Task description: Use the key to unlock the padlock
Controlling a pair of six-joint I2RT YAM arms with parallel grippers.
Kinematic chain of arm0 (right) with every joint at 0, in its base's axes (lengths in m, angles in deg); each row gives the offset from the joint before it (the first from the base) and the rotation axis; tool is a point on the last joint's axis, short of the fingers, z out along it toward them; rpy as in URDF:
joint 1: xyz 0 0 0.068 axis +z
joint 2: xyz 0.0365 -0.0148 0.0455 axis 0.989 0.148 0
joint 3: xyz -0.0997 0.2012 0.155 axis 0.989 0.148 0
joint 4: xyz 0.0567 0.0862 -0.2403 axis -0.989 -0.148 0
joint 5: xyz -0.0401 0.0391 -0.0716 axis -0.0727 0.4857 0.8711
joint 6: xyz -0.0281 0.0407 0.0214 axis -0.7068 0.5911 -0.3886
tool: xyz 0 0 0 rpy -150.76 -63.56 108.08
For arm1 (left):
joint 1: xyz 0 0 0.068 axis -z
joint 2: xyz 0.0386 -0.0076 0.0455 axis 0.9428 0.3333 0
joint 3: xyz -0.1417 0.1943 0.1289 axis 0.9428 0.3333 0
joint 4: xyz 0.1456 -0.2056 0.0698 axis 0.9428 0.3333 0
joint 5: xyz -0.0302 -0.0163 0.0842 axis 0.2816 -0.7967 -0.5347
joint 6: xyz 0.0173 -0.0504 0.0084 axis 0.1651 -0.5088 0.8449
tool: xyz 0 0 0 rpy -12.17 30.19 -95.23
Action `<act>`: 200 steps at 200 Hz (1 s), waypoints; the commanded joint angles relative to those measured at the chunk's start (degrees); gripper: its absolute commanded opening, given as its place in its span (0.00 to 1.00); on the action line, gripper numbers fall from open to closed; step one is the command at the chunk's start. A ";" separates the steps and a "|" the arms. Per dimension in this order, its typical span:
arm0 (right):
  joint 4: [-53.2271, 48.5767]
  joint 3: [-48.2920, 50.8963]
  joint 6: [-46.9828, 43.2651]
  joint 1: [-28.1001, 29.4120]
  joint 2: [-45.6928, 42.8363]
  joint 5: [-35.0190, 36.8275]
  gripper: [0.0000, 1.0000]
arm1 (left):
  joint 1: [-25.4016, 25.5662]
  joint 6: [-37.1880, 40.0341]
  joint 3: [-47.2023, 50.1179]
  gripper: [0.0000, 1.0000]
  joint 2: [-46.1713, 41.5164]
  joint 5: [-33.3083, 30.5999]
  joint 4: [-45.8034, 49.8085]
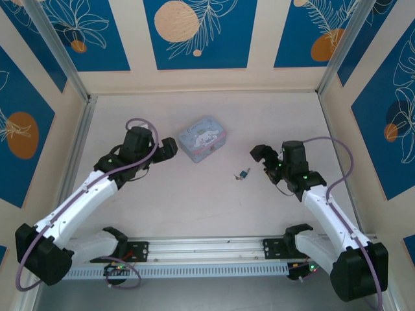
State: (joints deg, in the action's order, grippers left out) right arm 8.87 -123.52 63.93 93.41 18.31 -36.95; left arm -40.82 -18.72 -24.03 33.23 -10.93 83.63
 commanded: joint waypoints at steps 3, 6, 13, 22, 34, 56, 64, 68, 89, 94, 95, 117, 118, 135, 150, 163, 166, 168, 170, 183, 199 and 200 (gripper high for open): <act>-9.57 -5.62 -7.75 -0.54 2.76 7.04 0.94 | -0.93 6.13 2.59 1.00 -3.78 -10.97 -0.06; -9.92 -6.16 -8.14 -0.50 3.12 7.65 0.94 | -0.96 6.91 3.08 1.00 -4.29 -11.96 -0.66; -10.01 -6.73 -8.72 -0.50 3.68 10.00 0.94 | -1.03 8.79 4.18 1.00 -5.49 -14.35 -2.14; -9.22 -6.72 -8.87 -0.58 3.93 13.65 0.95 | -0.98 11.06 5.64 1.00 -6.77 -17.83 -3.92; -6.64 -5.76 -9.87 -0.62 3.38 18.19 1.00 | -1.07 14.46 7.49 1.00 -8.20 -22.64 -6.55; -1.72 -4.02 -12.27 -0.71 2.36 27.53 0.99 | -1.15 25.00 13.08 1.00 -10.29 -27.67 -16.93; 0.45 -3.55 -15.18 -0.72 2.30 30.18 1.00 | -1.35 28.38 15.19 1.00 -10.51 -30.07 -20.99; 1.22 -3.51 -16.51 -0.71 2.43 31.58 1.00 | -1.47 30.04 15.97 1.00 -10.46 -31.09 -22.58; 4.30 -3.77 -23.48 -1.05 4.22 39.43 1.00 | -5.04 35.77 18.20 1.00 -8.59 -31.40 -27.67; 5.54 -3.56 -25.31 -1.37 4.85 40.29 0.99 | -6.06 36.37 18.65 1.00 -7.92 -30.79 -28.57; 5.81 -3.49 -25.68 -1.37 4.96 40.56 1.00 | -6.29 36.47 18.65 1.00 -7.81 -30.68 -28.82; 8.81 -2.88 -28.47 -3.11 7.73 41.98 0.99 | -10.30 35.71 20.64 1.00 -4.45 -30.03 -32.96; 9.11 -2.78 -28.61 -3.30 8.02 41.90 0.99 | -10.47 35.65 20.70 1.00 -4.28 -29.99 -33.21; 12.14 -1.59 -29.63 -4.47 10.21 41.36 1.00 | -12.82 34.71 22.57 1.00 -1.17 -29.02 -36.55; 15.41 -0.02 -30.75 -5.29 12.58 41.26 1.00 | -14.68 33.94 24.26 1.00 2.16 -28.42 -39.44; 17.32 0.93 -30.96 -6.09 15.32 41.60 1.00 | -16.08 33.27 26.07 1.00 4.47 -27.26 -42.77; 17.95 1.17 -31.03 -6.28 15.94 41.70 1.00 | -16.40 33.17 26.49 1.00 5.06 -26.91 -43.78; 18.43 1.44 -31.05 -6.36 16.33 41.70 1.00 | -16.54 33.10 26.72 1.00 5.47 -26.66 -44.34; 18.99 1.66 -31.05 -6.45 16.76 41.76 1.00 | -16.75 32.90 27.05 1.00 5.76 -26.45 -45.01; 21.85 2.83 -30.90 -6.71 19.83 43.28 1.00 | -17.84 32.06 28.41 1.00 8.19 -25.62 -48.49; 26.37 4.01 -31.05 -6.33 23.44 44.82 1.00 | -18.77 32.26 29.58 1.00 11.77 -24.54 -52.39; 26.77 4.16 -31.10 -6.27 23.57 44.88 1.00 | -18.84 32.26 29.66 1.00 12.01 -24.52 -52.55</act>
State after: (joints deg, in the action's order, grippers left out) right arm 26.11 -121.36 34.19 87.07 37.81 3.23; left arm -57.87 14.06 3.92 41.65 -37.70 40.88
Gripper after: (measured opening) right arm 0.995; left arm 0.998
